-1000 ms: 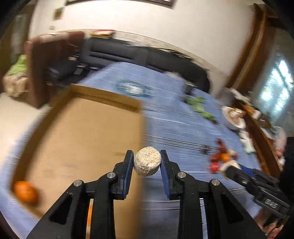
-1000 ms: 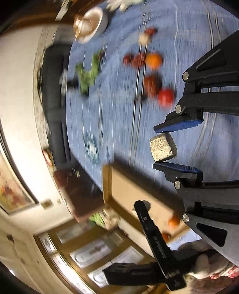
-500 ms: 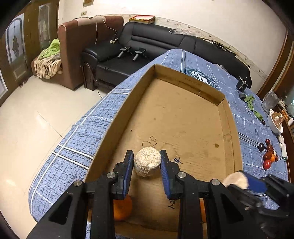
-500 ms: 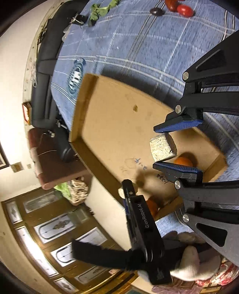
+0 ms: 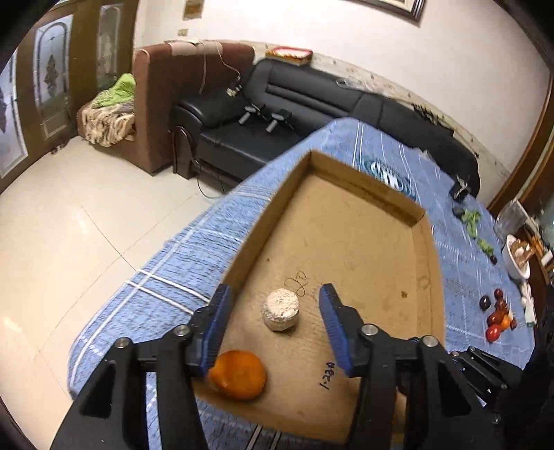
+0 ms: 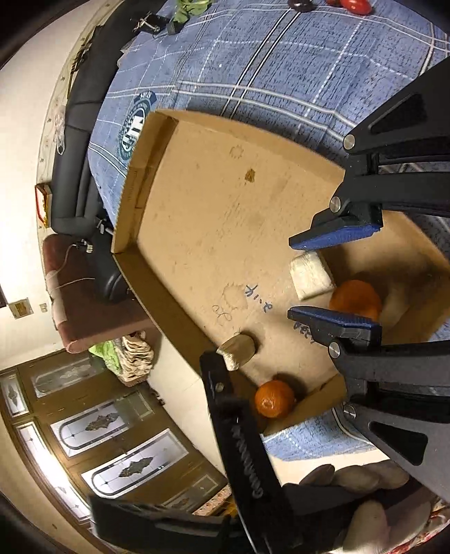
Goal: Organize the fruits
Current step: 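Carry the ball and cube into the cardboard box and open both grippers, then return both grippers to the remaining fruits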
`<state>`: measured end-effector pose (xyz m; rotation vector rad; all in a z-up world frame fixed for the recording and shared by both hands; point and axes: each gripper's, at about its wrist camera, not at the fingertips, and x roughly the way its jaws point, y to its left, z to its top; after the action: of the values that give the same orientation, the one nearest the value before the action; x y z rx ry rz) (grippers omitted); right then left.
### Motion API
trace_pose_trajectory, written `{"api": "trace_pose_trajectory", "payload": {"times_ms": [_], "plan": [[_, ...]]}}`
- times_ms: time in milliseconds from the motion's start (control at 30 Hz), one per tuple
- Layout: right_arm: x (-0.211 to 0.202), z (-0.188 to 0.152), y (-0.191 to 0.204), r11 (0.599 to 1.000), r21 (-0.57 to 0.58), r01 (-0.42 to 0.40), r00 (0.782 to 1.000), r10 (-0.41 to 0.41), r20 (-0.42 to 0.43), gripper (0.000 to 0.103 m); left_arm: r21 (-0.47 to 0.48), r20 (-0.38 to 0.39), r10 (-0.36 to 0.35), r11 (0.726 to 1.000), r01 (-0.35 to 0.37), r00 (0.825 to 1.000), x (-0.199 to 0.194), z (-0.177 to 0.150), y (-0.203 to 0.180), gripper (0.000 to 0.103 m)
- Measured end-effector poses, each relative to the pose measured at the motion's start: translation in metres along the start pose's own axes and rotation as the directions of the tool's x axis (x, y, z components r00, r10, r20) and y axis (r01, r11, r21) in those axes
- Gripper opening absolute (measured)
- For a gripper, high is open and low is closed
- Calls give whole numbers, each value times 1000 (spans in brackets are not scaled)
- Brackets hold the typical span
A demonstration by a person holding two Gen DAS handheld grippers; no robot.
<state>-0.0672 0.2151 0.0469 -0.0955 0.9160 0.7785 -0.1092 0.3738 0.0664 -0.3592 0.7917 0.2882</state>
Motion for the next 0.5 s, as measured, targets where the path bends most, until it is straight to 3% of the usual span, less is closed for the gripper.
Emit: {"api": "trace_pose_trajectory", "payload": {"times_ms": [233,500], "plan": [[-56,-14,-37,996,84,-2,996,-6,94,40,0,57,-41,999,41,998,-39,-11,-17,60],[-133,-76,-132,954,261,148,976,-184,119,41,140,92,-153,980,140,984,-72,-24,-82,69]]}}
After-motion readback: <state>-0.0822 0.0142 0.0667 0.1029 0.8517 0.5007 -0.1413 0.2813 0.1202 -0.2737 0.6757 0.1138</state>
